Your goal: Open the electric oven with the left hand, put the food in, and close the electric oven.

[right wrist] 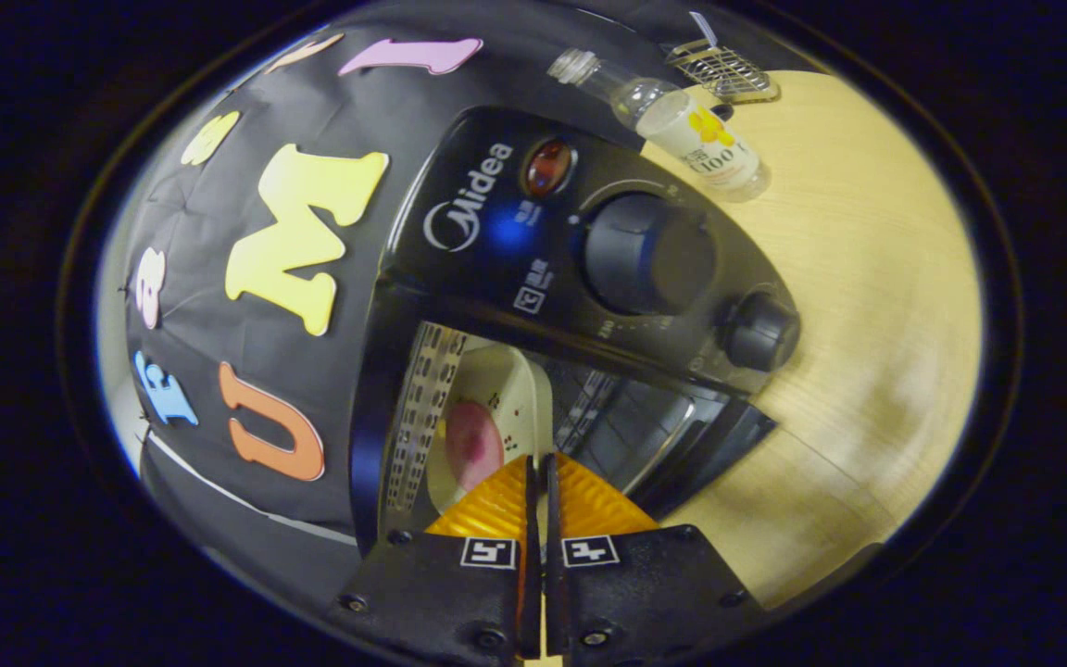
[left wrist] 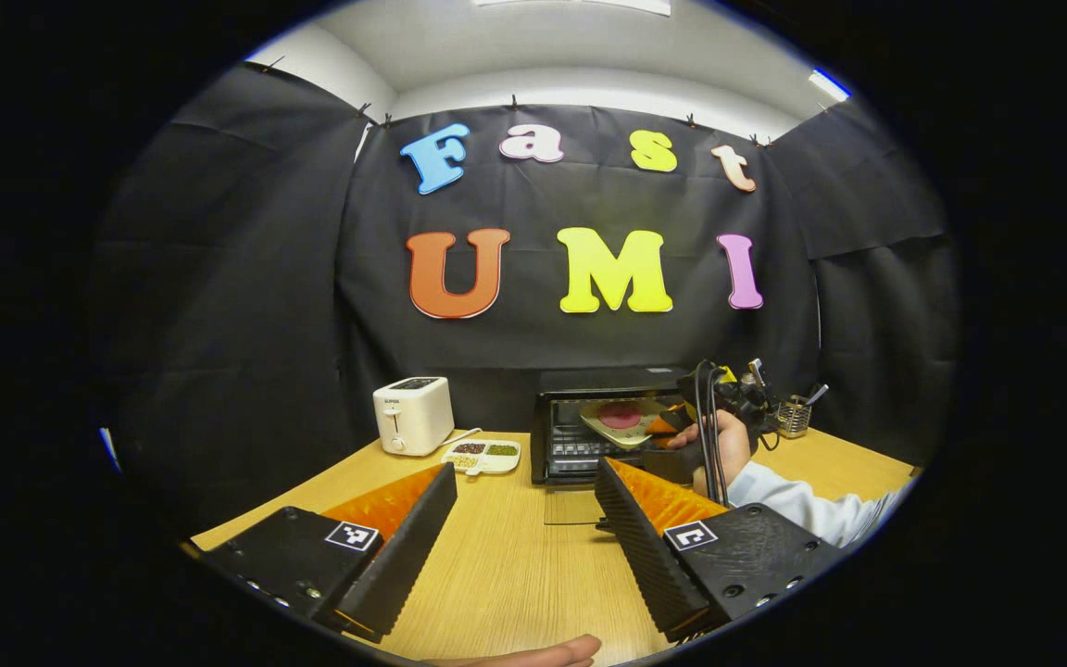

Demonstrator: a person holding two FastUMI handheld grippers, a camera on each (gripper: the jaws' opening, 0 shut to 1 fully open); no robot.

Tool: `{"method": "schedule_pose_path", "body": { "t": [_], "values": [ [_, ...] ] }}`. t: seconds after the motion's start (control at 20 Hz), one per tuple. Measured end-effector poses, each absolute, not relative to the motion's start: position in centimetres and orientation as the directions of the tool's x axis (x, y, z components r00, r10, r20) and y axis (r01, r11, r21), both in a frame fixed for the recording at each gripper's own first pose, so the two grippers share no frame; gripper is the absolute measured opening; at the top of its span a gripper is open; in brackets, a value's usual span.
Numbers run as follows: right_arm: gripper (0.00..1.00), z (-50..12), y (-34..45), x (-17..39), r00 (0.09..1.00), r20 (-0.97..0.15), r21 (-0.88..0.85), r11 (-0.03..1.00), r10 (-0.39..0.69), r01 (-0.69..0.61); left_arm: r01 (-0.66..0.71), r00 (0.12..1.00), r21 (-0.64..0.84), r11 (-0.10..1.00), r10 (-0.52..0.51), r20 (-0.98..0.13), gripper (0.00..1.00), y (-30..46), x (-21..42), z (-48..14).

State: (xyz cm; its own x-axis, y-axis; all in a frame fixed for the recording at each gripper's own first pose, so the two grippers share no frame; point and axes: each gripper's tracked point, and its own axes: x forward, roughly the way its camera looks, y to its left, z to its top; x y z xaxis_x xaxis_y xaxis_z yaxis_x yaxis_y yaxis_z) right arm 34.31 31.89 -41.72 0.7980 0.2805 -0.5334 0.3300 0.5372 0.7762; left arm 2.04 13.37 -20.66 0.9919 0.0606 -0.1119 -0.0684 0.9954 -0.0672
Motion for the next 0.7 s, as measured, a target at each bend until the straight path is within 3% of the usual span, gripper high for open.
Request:
{"method": "schedule_pose_path", "body": {
  "t": [0.2, 0.55, 0.6, 0.7],
  "values": [
    [0.02, -42.6, 32.6, 35.1, 0.801, -0.531, 0.774, 0.543, 0.278, 0.325, -0.076, 0.991, -0.08, 0.994, 0.067, -0.114, 0.96, 13.7, 2.2, -21.0],
    [0.09, -44.2, 33.5, 35.1, 0.796, -0.529, 0.78, 0.539, 0.296, 0.318, -0.08, 0.988, -0.104, 0.991, 0.064, -0.143, 0.96, 13.8, 2.3, -22.0],
    [0.03, -43.6, 34.0, 35.2, 0.808, -0.492, 0.809, 0.514, 0.326, 0.285, -0.082, 0.987, -0.111, 0.99, 0.066, -0.144, 0.96, 13.8, 2.4, -22.2],
    [0.24, -43.2, 34.3, 35.0, 0.814, -0.463, 0.821, 0.515, 0.35, 0.245, -0.082, 0.986, -0.138, 0.987, 0.06, -0.156, 0.95, 13.5, 2.4, -22.5]
  ]
}}
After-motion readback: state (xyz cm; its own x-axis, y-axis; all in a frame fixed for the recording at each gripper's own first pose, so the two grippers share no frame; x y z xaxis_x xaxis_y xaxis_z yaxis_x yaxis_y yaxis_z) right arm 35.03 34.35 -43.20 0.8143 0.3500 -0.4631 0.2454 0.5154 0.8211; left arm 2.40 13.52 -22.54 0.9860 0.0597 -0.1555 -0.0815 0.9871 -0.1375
